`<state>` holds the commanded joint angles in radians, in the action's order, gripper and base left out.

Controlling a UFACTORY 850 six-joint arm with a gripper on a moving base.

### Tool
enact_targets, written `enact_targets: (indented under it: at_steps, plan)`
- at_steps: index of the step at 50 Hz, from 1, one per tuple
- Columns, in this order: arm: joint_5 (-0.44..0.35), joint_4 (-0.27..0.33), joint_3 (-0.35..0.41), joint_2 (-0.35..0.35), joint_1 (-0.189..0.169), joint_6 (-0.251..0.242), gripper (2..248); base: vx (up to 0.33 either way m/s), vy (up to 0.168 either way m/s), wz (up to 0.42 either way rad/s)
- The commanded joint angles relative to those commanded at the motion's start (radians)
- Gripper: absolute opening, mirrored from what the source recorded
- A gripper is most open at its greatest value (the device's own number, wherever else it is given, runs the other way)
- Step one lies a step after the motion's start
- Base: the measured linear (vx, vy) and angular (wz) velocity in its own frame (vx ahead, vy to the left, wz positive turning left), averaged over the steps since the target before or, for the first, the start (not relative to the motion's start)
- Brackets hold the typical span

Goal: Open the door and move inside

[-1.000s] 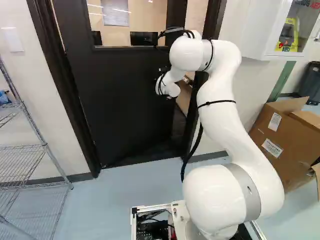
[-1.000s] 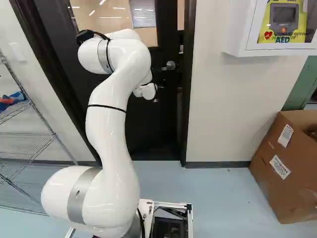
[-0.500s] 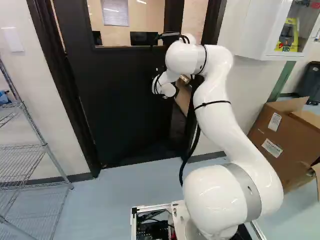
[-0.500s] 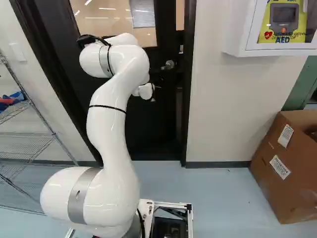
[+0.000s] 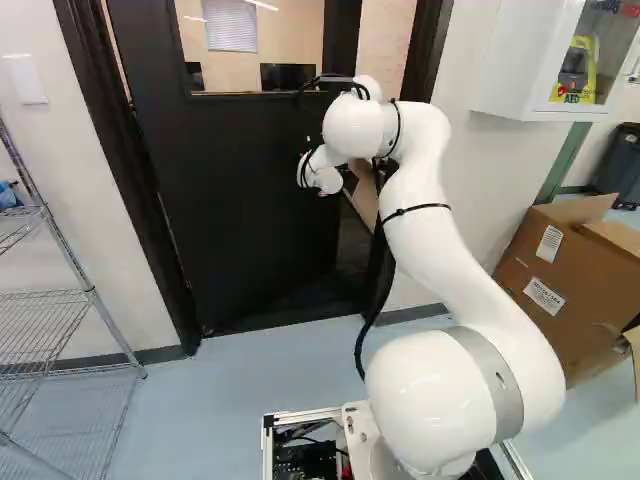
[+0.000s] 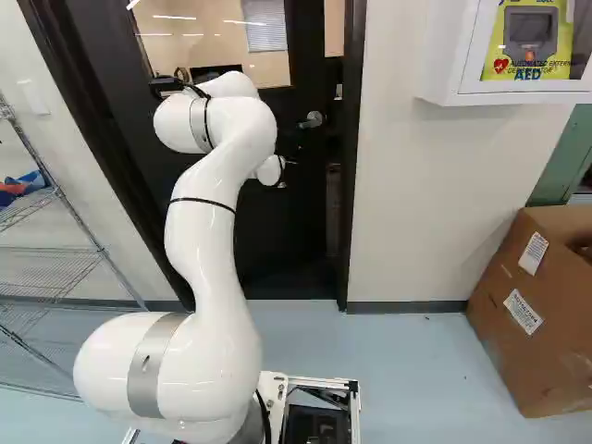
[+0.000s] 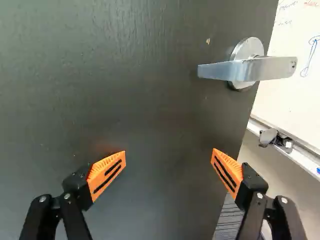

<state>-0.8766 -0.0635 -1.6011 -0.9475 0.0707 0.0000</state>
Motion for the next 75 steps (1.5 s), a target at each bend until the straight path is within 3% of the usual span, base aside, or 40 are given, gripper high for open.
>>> enact_targets:
  at_steps: [13,26,75]
  plan:
    - [0.0,-0.029,-0.033,-0.023,0.01,0.0,247,0.0,0.0,0.0]
    - [0.0,-0.054,-0.016,-0.011,0.011,0.0,247,0.0,0.0,0.0]
    - [0.0,-0.072,0.335,0.235,0.012,0.0,247,0.0,0.0,0.0]
